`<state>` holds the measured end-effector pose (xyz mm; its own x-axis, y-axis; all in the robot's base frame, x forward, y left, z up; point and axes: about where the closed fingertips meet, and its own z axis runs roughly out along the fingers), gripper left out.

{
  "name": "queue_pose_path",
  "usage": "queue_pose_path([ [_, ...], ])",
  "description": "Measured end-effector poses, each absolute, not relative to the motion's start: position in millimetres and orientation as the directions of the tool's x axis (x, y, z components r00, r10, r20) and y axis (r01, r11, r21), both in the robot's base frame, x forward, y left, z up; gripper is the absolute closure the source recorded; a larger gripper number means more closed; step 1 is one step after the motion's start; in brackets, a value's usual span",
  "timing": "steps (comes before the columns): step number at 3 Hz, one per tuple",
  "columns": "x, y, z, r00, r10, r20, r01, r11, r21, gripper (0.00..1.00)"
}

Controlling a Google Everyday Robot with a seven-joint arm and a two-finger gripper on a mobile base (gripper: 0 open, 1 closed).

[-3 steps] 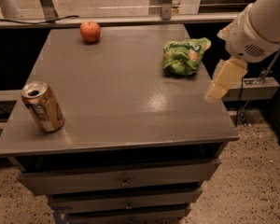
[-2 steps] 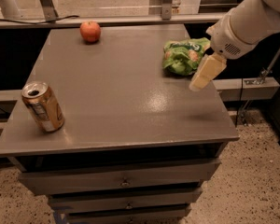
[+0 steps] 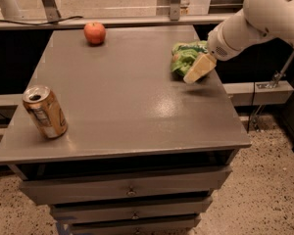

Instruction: Move green rice chip bag near orange can

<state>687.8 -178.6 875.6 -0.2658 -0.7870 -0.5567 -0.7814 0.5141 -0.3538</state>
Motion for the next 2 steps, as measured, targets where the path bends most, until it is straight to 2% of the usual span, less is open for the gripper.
queue_pose_path([
  [1, 719, -177, 858, -0.322, -0.722, -0.612, -0.748, 0.591, -0.304, 0.17],
  [2, 731, -177, 856, -0.371, -0.662, -0.651, -0.728, 0.643, -0.239, 0.39],
])
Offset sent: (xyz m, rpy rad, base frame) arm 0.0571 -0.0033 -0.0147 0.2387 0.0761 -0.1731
